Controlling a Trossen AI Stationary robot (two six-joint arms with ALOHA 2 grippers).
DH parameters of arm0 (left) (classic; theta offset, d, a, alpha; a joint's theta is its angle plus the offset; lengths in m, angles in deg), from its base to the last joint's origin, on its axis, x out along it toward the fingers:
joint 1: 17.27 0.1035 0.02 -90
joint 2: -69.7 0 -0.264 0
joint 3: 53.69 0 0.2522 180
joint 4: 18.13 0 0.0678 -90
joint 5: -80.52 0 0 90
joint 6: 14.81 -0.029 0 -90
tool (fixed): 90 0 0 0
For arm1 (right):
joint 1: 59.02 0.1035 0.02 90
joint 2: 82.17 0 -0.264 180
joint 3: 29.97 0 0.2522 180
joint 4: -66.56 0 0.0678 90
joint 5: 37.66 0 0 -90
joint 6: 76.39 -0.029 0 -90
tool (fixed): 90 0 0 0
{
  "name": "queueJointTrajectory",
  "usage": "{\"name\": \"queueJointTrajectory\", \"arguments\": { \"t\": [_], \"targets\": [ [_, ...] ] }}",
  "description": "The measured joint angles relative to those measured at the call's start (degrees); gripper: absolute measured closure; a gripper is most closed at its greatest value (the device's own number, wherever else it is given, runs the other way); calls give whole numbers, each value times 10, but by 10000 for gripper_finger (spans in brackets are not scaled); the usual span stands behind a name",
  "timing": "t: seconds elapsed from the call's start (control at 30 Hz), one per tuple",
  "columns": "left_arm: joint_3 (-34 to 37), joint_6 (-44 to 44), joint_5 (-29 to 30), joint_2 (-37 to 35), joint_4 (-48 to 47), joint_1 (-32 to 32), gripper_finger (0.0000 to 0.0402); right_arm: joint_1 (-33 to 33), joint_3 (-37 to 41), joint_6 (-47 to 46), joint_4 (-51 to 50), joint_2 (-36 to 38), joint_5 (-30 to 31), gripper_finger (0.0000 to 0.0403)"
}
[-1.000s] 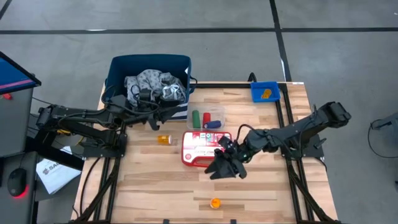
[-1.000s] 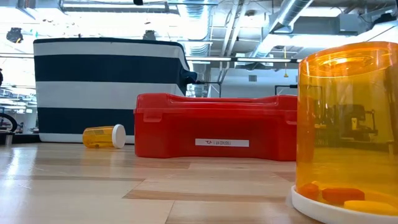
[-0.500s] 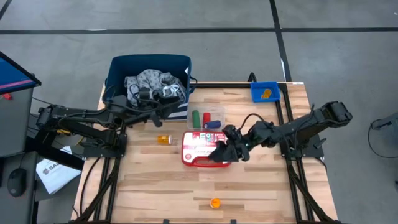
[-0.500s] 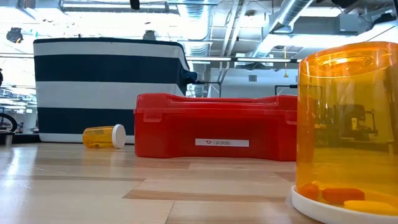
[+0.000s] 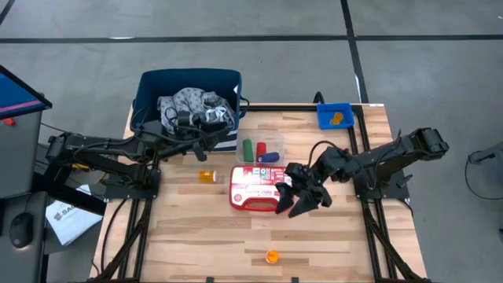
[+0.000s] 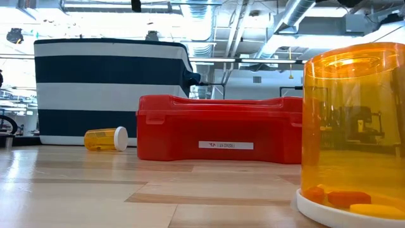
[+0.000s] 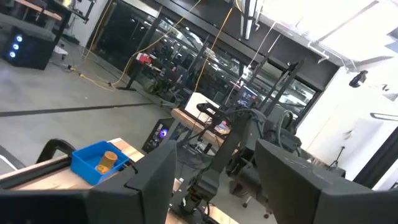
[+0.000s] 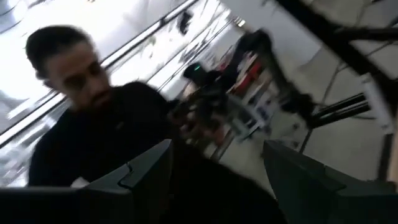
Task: Pick & place medical supplies in basket/bin
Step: Put the bottom orange pill bottle into the blue bin
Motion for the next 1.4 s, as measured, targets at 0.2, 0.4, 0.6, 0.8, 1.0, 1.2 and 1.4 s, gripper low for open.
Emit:
{"name": "queueJointTrajectory", "arguments": {
  "t": [0.2,0.4,0.6,0.8,1.0,1.2,1.4],
  "targets": [
    [0,-4,-8,0,-22,0,190,14,-41,-10,-91,1,-101,157],
    [0,-5,-27,0,-58,0,190,26,-116,110,-370,0,-140,157],
    [0,-6,-28,0,-64,0,190,50,-234,300,-654,-8,-92,157],
    [0,-19,-28,0,-64,0,190,100,-357,507,-872,-54,60,157],
    [0,-19,-51,0,-65,0,190,140,-417,612,-970,-114,187,157],
    [0,-16,-92,-1,-63,0,190,173,-424,636,-960,-173,277,157],
    [0,-16,-130,-2,-64,0,190,191,-425,664,-954,-236,353,157]
  ]
}}
